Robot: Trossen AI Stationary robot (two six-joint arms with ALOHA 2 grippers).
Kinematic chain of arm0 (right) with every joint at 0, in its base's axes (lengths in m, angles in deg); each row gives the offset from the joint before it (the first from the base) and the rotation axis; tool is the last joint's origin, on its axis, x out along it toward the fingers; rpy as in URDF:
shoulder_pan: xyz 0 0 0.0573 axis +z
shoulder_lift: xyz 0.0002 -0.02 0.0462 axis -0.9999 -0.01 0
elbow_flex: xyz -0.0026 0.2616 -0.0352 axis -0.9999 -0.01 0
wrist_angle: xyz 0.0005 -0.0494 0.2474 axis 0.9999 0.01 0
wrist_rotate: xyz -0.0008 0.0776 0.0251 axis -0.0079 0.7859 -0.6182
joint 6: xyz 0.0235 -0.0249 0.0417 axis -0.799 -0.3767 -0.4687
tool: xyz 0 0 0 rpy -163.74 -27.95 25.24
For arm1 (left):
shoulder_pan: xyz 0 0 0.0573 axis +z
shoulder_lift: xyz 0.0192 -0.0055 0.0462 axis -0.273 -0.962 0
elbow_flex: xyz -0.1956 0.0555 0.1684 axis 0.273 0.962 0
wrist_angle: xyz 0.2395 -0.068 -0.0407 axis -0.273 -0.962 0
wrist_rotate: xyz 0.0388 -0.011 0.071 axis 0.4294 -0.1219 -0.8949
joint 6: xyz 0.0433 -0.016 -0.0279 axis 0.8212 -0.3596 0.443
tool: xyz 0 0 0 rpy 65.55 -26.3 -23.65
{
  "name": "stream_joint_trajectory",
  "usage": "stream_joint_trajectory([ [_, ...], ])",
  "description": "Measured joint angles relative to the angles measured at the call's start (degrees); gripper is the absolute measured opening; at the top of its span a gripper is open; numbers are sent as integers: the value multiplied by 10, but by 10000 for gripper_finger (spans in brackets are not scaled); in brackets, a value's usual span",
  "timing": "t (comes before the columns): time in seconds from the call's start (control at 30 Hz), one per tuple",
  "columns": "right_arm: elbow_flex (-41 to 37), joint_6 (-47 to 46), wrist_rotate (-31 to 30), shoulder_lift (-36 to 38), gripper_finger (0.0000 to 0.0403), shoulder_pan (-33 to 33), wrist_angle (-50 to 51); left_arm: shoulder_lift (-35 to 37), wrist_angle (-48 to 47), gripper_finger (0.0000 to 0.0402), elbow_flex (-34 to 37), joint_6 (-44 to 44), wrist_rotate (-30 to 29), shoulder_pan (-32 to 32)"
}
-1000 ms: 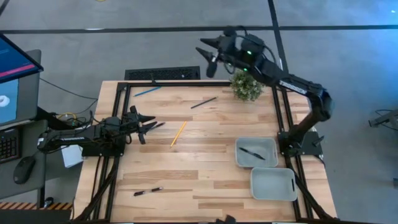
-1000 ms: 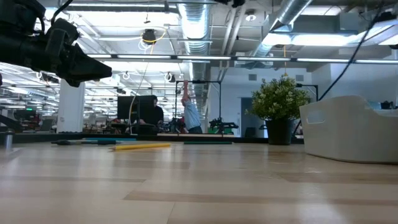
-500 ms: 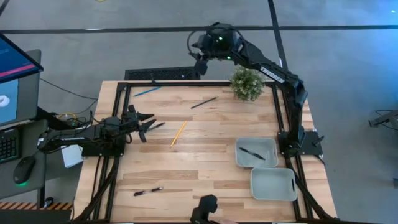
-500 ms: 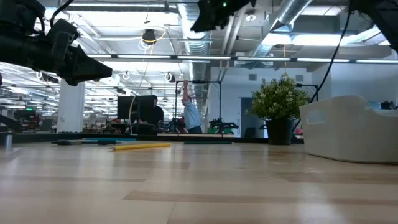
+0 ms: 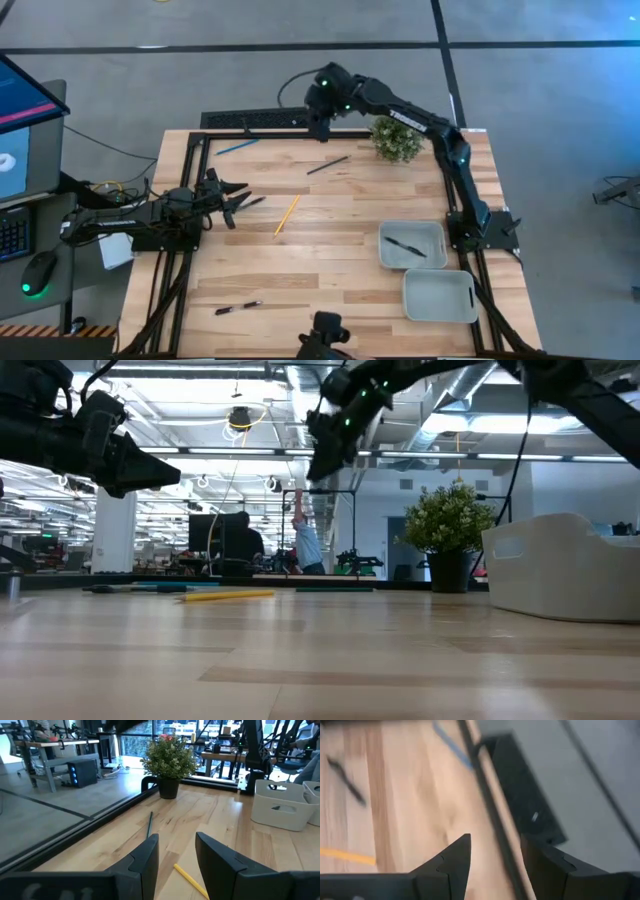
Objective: Sort pens & pencils
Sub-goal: Put the green pencil into the bottom gray bin
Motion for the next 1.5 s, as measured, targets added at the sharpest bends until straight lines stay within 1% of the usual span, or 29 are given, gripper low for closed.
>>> stream_joint_trajectory([
  [0.23,0,5,0,-46,194,5,71,0,0,119,0,0,0,0],
  [0.37,-1,46,-1,-56,196,7,101,0,0,119,0,0,0,0],
  [0.6,-1,107,-3,-59,194,7,100,0,0,119,0,0,0,0],
  [0.83,-1,115,-4,-59,193,7,95,0,-1,119,0,0,0,0],
  [1.0,-1,203,-18,-59,192,12,102,0,-1,119,0,0,0,0],
  [1.27,-1,325,-18,-59,192,26,105,0,-1,119,0,0,0,0],
  [1.4,-1,351,-18,-59,192,33,103,0,-1,119,0,0,0,0],
  [1.5,-1,347,-17,-59,192,38,93,0,-1,119,0,0,0,0],
])
